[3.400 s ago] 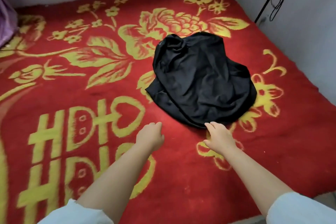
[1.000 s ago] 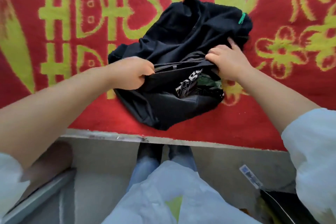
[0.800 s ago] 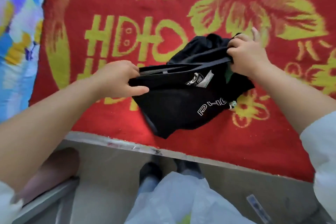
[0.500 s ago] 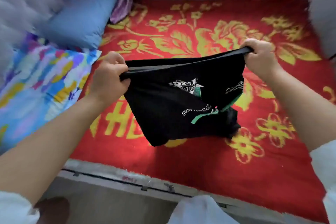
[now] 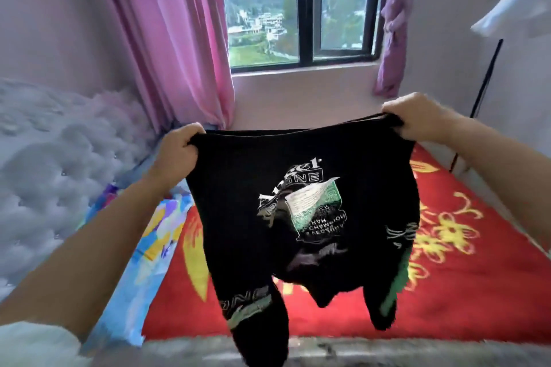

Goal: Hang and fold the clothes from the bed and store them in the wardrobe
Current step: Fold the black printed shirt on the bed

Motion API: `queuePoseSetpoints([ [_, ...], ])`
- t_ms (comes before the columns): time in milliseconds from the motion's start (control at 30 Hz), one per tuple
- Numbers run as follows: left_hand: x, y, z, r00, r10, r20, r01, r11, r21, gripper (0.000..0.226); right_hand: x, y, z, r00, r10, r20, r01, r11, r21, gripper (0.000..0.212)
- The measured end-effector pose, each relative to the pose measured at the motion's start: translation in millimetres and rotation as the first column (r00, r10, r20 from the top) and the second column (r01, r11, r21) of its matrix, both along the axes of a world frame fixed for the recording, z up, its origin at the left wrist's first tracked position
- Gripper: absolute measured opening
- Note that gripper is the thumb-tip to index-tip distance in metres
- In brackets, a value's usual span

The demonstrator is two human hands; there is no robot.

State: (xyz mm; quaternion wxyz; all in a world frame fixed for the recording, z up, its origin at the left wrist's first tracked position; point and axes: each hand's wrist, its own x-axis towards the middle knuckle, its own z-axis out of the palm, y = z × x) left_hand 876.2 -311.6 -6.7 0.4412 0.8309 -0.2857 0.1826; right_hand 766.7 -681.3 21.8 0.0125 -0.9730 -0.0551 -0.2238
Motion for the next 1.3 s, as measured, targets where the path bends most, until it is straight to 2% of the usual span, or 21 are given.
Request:
queuePoseSetpoints([
  [67, -10.2, 13.7, 16.4, 0.988, -0.085, -0.127, 0.089, 0.996, 0.025, 0.018, -12.3, 6.3, 5.6, 0.998, -0.054, 0.025, 0.052, 0.996, 0.078, 0.024],
  [167, -21.1, 27.0, 35.1, 0.951, -0.150, -0.269, 0.180, 0.979, 0.091, 0.011, -20.8, 14.3, 7.6, 0.986, -0.165, -0.006, 0.158, 0.931, 0.328, 0.002],
  [200, -24.2, 33.4, 37.8, 0.946, -0.149, -0.287, 0.198, 0.969, 0.148, 0.009, -28.5, 19.4, 6.7, 0.982, -0.183, -0.041, 0.182, 0.876, 0.447, 0.009],
  [300, -32.9, 59.1, 33.0, 0.965, -0.149, -0.216, 0.220, 0.909, 0.354, 0.038, -65.4, 41.2, -3.9, 0.992, 0.002, -0.123, 0.095, 0.629, 0.772, 0.027],
  [333, -37.1, 66.9, 26.3, 0.968, -0.168, -0.186, 0.229, 0.898, 0.377, 0.038, -78.8, 48.7, -10.6, 0.988, 0.072, -0.133, 0.072, 0.545, 0.835, 0.028],
  [367, -41.4, 73.0, 15.5, 0.957, -0.209, -0.200, 0.270, 0.892, 0.363, 0.035, -91.8, 54.6, -19.4, 0.983, 0.113, -0.142, 0.064, 0.515, 0.855, 0.027],
  [433, -46.5, 78.7, 3.0, 0.930, -0.266, -0.252, 0.332, 0.903, 0.272, 0.026, -103.2, 61.6, -29.2, 0.974, 0.134, -0.181, 0.079, 0.547, 0.833, 0.022],
  [500, -42.9, 78.8, -13.2, 0.917, -0.267, -0.297, 0.326, 0.930, 0.169, 0.011, -105.1, 64.9, -41.5, 0.941, 0.176, -0.289, 0.138, 0.581, 0.802, 0.014],
  [533, -37.8, 77.0, -21.9, 0.912, -0.263, -0.314, 0.323, 0.933, 0.159, 0.012, -103.0, 64.9, -49.2, 0.921, 0.177, -0.346, 0.180, 0.595, 0.783, 0.010],
  [567, -30.5, 74.4, -30.8, 0.908, -0.256, -0.330, 0.326, 0.929, 0.175, 0.017, -99.5, 63.6, -58.3, 0.900, 0.168, -0.403, 0.225, 0.612, 0.758, 0.012],
  [667, -2.9, 64.2, -54.1, 0.897, -0.212, -0.387, 0.350, 0.876, 0.332, 0.054, -85.9, 57.4, -82.6, 0.799, 0.156, -0.580, 0.348, 0.667, 0.659, 0.017],
  [733, 11.1, 54.5, -62.4, 0.894, -0.143, -0.425, 0.348, 0.819, 0.456, 0.057, -74.8, 49.1, -97.1, 0.755, 0.169, -0.633, 0.379, 0.675, 0.633, 0.024],
  [767, 20.4, 48.3, -67.8, 0.883, -0.107, -0.456, 0.349, 0.801, 0.487, 0.045, -66.1, 44.1, -103.8, 0.749, 0.176, -0.639, 0.385, 0.669, 0.636, 0.026],
  [833, 54.7, 32.7, -83.2, 0.886, -0.018, -0.462, 0.308, 0.769, 0.561, 0.037, -38.9, 32.1, -116.7, 0.762, 0.156, -0.629, 0.380, 0.678, 0.629, 0.025],
  [933, 115.1, -7.2, -99.3, 0.929, 0.137, -0.343, 0.182, 0.639, 0.748, 0.041, 21.2, 13.1, -137.5, 0.801, 0.067, -0.595, 0.365, 0.733, 0.574, 0.023],
  [1033, 215.6, -65.4, -123.2, 0.946, 0.257, -0.199, 0.039, 0.520, 0.853, 0.042, 134.1, -25.6, -170.7, 0.886, -0.083, -0.455, 0.340, 0.784, 0.519, 0.022],
  [1100, 283.8, -108.1, -139.4, 0.929, 0.358, -0.096, -0.111, 0.516, 0.849, 0.038, 217.2, -51.1, -192.7, 0.926, -0.205, -0.317, 0.339, 0.822, 0.459, 0.022],
  [1133, 323.9, -130.4, -153.1, 0.903, 0.423, -0.079, -0.187, 0.552, 0.813, 0.038, 265.6, -65.6, -206.6, 0.926, -0.285, -0.247, 0.366, 0.838, 0.406, 0.022],
  [1200, 373.8, -167.2, -189.2, 0.847, 0.509, -0.155, -0.235, 0.618, 0.750, 0.049, 332.9, -76.9, -242.4, 0.855, -0.414, -0.313, 0.504, 0.807, 0.308, 0.039],
  [1233, 395.2, -183.7, -220.6, 0.831, 0.518, -0.202, -0.206, 0.625, 0.753, 0.059, 361.6, -79.3, -273.3, 0.810, -0.435, -0.393, 0.548, 0.801, 0.242, 0.048],
  [1300, 398.9, -199.7, -281.0, 0.822, 0.486, -0.296, -0.061, 0.593, 0.803, 0.069, 378.3, -68.6, -333.4, 0.767, -0.412, -0.492, 0.510, 0.857, 0.077, 0.050],
])
